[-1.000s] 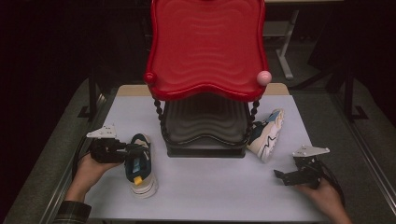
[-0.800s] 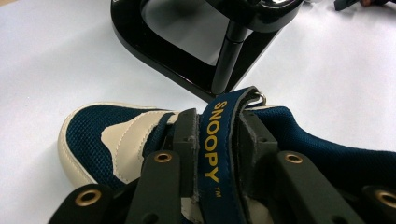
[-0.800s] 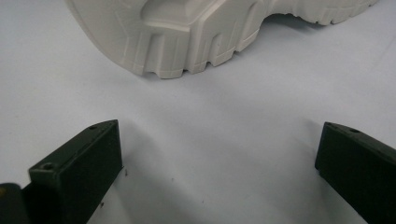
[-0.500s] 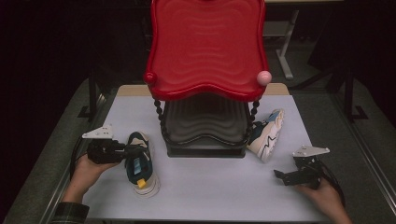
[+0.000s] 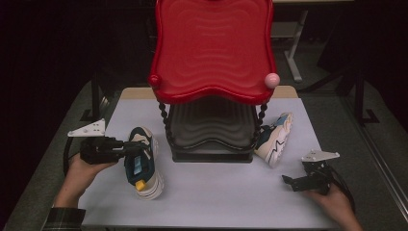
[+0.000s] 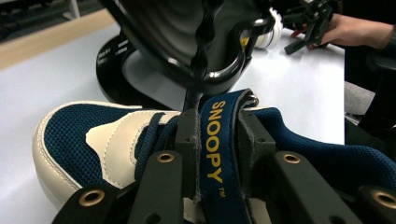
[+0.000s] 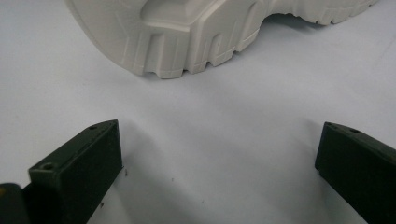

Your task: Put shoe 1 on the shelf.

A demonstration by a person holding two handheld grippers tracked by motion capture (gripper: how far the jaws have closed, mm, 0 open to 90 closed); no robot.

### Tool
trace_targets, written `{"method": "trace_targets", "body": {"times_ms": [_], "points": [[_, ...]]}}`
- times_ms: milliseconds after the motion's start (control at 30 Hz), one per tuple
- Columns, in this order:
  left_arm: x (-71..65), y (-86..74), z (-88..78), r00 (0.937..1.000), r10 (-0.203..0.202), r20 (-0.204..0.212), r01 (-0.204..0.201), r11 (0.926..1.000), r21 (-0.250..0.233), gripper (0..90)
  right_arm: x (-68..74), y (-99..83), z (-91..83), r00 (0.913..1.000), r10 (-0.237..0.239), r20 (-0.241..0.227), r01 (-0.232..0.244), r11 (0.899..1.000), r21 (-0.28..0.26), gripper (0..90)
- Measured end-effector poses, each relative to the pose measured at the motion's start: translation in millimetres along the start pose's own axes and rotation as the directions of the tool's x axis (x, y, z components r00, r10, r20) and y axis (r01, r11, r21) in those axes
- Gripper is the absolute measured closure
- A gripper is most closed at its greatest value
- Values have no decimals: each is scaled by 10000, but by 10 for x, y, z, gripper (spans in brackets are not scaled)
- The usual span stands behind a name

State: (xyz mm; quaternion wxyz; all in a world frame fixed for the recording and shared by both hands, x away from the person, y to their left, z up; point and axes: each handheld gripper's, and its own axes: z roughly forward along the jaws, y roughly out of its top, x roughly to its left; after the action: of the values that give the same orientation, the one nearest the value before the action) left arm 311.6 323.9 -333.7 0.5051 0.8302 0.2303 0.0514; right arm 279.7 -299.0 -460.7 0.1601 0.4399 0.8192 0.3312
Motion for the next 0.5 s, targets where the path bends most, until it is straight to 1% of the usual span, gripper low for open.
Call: {"method": "trace_targets", "body": {"times_ms": [133,200,233,367,433,500], "points": [[-12,125,-86,9999,107,53,-106,9997,-232,724,-1,1,0,10000,-5,-10,5,10000,8,0],[-12,187,-138,9997,251,77,-248,9992,-301,724,-1,1,0,10000,-6,-10,6,10000,8,0],[-18,210,-153,9997,248,89,-245,9990,-383,724,-1,0,0,10000,-11,-3,11,10000,4,0],[-38,353,-257,9989,455,130,-446,9970,-635,724,0,-1,0,10000,-9,2,9,10000,-1,0],[-46,427,-302,9985,524,142,-513,9963,-696,724,1,-1,-1,10000,-6,6,6,10000,-6,0],[-52,500,-334,9972,742,124,-732,9953,-631,724,2,-1,-1,10000,-6,9,6,10000,-7,0]]}}
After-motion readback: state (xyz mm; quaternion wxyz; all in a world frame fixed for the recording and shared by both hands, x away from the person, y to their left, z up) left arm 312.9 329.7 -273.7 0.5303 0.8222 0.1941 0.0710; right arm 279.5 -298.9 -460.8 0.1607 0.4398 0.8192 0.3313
